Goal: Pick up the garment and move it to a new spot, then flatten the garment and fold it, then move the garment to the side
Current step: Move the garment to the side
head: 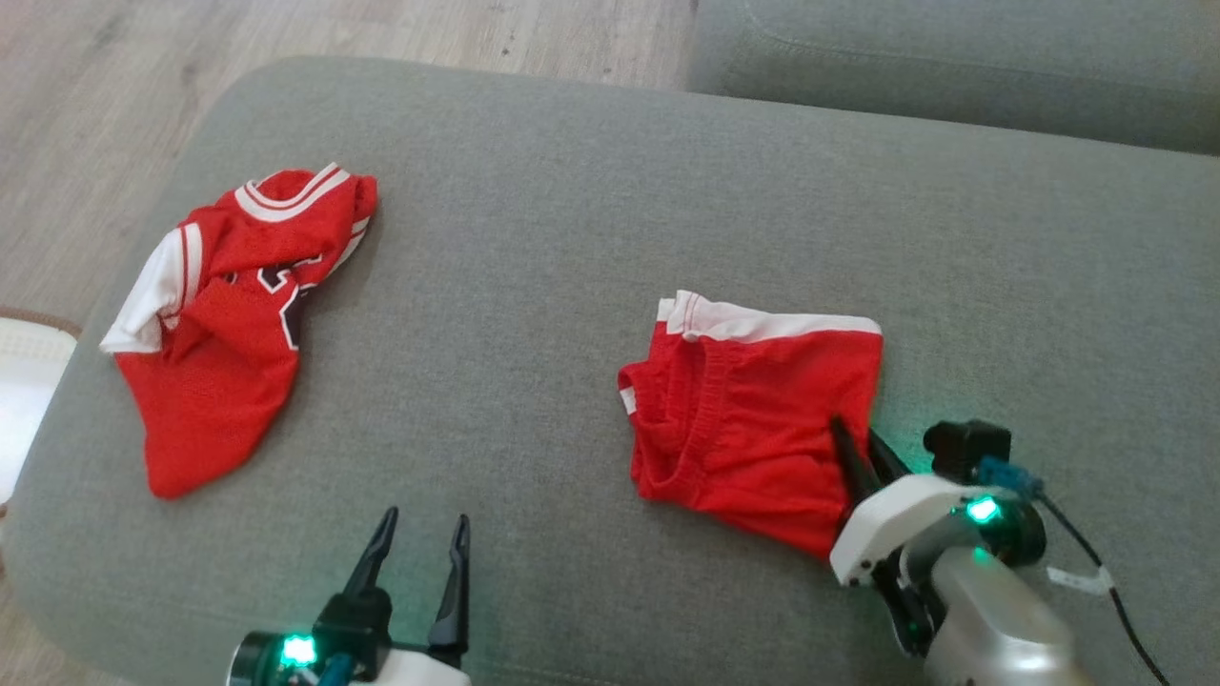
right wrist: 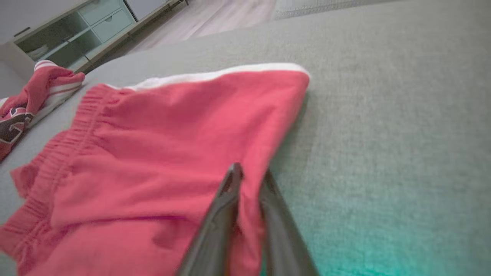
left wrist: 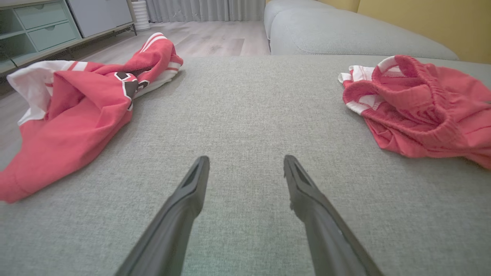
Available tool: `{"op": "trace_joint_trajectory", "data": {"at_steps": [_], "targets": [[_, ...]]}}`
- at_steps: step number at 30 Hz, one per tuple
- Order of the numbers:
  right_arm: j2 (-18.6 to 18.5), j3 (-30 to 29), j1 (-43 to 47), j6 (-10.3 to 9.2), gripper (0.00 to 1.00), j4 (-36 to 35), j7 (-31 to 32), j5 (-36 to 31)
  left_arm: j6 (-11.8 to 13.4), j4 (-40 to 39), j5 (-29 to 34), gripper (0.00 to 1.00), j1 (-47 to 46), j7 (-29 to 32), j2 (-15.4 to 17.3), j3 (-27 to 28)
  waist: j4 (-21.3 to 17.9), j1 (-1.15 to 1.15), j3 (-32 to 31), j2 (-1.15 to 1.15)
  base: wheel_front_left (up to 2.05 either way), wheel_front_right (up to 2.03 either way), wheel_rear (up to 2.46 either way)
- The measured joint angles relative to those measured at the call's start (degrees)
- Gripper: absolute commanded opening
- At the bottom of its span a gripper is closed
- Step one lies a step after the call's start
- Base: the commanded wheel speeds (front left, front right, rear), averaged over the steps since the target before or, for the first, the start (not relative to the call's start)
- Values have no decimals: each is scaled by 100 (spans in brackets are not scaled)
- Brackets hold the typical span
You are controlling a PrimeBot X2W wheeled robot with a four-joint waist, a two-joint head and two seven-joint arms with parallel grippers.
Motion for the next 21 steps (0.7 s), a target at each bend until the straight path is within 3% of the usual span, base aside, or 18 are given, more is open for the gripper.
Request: {"op": "trace_joint_trajectory", "data": {"at_steps": [4, 9, 21], "targets": [[13, -367, 15, 0, 0, -305, 23, -243, -8, -12, -1, 100, 2, 0, 2, 93, -200, -1, -3, 0, 0, 0, 0], [9, -564, 20, 0, 0, -587, 23, -504, -44, -57, -4, 100, 1, 0, 2, 97, -776, -1, -71, 0, 0, 0, 0], [-4, -478, -6, 0, 0, -688, 23, -567, -64, -201, -211, 100, -725, 0, 2, -502, -2886, -1, 27, 0, 0, 0, 0]]}}
